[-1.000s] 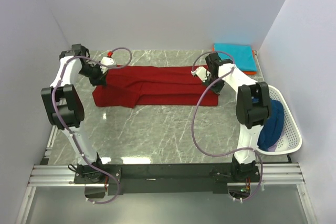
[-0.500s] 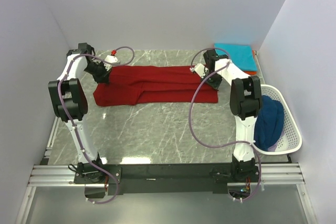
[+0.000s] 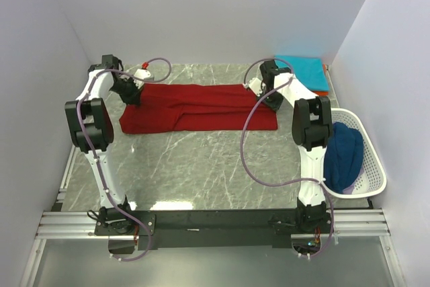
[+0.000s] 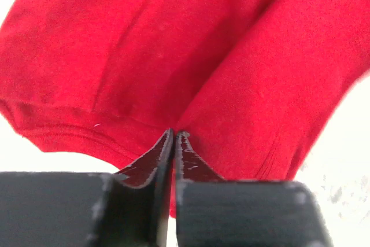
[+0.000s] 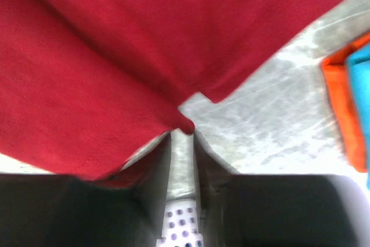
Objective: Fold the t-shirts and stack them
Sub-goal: Fold the tshirt
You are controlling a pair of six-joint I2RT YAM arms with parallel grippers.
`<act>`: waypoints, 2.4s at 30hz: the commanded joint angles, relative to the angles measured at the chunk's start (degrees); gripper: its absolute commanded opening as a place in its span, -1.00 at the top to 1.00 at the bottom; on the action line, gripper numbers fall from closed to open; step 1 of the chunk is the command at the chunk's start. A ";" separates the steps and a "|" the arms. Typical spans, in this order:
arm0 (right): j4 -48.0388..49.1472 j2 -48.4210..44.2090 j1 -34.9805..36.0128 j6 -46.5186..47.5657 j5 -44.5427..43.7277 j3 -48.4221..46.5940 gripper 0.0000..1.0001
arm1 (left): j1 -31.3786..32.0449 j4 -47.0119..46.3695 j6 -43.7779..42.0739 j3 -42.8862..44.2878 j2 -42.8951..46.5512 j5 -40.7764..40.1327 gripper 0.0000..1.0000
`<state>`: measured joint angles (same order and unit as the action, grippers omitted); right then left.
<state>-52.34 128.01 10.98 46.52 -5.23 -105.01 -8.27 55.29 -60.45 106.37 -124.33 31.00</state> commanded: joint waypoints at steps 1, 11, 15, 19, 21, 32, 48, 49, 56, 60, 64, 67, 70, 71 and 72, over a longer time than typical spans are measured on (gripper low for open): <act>0.30 1.02 -1.40 -1.86 -2.33 -3.79 0.35 | -0.34 -7.53 5.85 0.69 0.67 -1.03 0.76; -12.34 -5.21 -7.55 -16.28 16.03 -7.76 -0.14 | -8.86 -1.42 17.99 -6.42 6.91 7.75 -0.06; -12.18 -5.93 -8.87 -21.90 22.80 -2.05 -0.12 | -12.46 -3.95 20.98 -14.68 11.91 8.90 -0.07; -9.37 -5.49 -9.66 -24.90 25.62 2.52 -0.11 | -13.61 -4.58 19.67 -21.97 13.76 9.86 -0.10; -8.40 -4.52 -10.10 -25.78 25.80 3.41 -0.11 | -13.79 -4.49 18.18 -23.57 13.85 10.30 -0.20; -6.90 -2.59 -10.72 -27.63 28.61 6.05 -0.08 | -13.88 -6.43 15.10 -25.69 10.70 13.20 -0.13; -8.04 -2.67 -13.44 -27.45 25.11 7.27 1.00 | -14.66 -0.45 14.04 -24.89 9.46 10.49 0.99; -8.31 -2.93 -13.53 -27.02 24.23 7.63 1.00 | -14.93 1.99 13.08 -25.07 9.55 10.05 0.99; -8.57 -5.22 -14.06 -22.71 16.40 13.77 1.00 | -15.28 4.22 13.25 -32.44 14.29 3.55 0.99; -7.78 -6.27 -13.97 -21.39 13.06 17.82 1.00 | -15.28 3.43 13.69 -38.76 17.19 3.27 0.99; -9.45 -8.55 -13.88 -20.86 16.12 16.77 0.49 | -15.81 1.93 13.34 -40.98 20.78 6.07 0.40; -11.03 -13.20 -12.74 -21.04 20.78 14.58 0.24 | -17.21 4.82 10.89 -38.61 22.98 11.42 0.23; -12.09 -18.13 -11.25 -22.17 26.75 12.64 0.17 | -17.92 8.51 8.86 -35.88 25.18 15.12 0.22; -12.44 -19.10 -9.07 -22.70 28.33 12.20 0.16 | -17.83 8.87 8.77 -35.53 25.80 16.10 0.22; -12.00 -20.59 -8.01 -23.66 31.57 12.03 0.16 | -17.83 9.05 9.20 -35.27 26.42 16.80 0.21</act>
<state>-62.92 116.29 -0.80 23.86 18.70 -89.43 -26.06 61.01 -48.71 68.40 -101.93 41.45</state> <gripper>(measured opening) 0.417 0.390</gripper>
